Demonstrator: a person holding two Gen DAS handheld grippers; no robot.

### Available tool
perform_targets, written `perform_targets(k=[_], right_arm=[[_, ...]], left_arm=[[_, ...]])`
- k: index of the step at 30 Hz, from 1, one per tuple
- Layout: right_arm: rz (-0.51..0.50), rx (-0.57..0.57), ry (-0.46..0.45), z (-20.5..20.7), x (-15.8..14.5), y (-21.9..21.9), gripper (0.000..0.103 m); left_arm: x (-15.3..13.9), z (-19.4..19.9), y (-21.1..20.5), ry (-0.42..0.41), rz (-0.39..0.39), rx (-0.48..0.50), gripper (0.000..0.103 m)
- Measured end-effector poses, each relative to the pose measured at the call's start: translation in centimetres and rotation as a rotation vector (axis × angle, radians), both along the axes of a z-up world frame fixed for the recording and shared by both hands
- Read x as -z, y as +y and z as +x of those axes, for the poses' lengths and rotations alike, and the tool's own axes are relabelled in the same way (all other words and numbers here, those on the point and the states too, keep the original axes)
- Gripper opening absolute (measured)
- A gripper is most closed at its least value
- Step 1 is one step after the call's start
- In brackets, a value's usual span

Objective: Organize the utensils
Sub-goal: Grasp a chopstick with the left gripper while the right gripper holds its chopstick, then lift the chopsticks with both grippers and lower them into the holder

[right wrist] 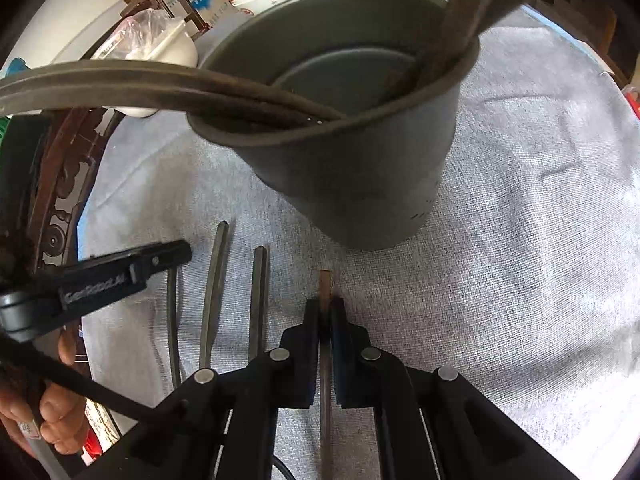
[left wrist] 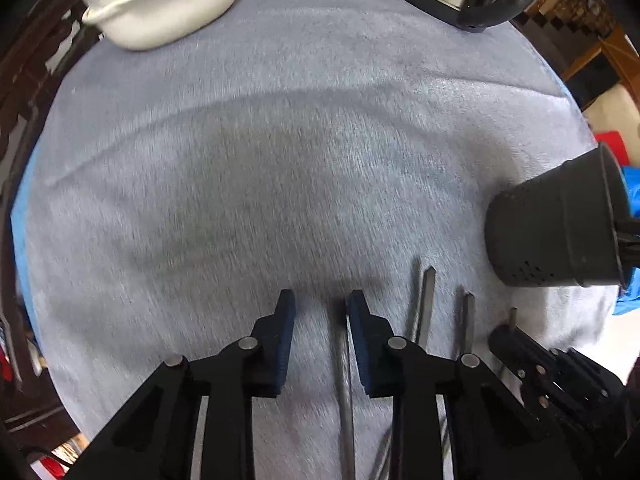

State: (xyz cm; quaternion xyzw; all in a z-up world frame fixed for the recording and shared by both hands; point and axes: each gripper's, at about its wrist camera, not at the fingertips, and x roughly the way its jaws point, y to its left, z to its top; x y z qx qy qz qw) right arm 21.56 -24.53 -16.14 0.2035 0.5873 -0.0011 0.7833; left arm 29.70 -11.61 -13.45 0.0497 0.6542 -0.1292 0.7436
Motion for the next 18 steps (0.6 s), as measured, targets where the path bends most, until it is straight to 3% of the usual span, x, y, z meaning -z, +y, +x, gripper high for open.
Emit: perform_targets(k=[3, 11, 17, 18], right_arm=[[-0.021, -0.009, -0.004, -0.3, -0.2, 0.2, 0.007], [-0.037, -0.019, 0.007, -0.3, -0.2, 1.2, 0.007], [-0.092, -0.046, 0.009, 0.2, -0.2, 2.0, 0.007], [-0.094, -0.046, 0.007, 0.1, -0.2, 2.1, 0.007]], left_arm=[[0.1, 0.1, 0.7, 0.01, -0.031, -0.017, 0.036], [0.3, -1.2, -0.3, -0.018, -0.017, -0.009, 0.036], [0.3, -1.3, -0.2, -0.055, -0.011, -0.012, 0.008], [-0.2, -1.8, 0.2, -0.051, -0.03, -0.022, 0.007]])
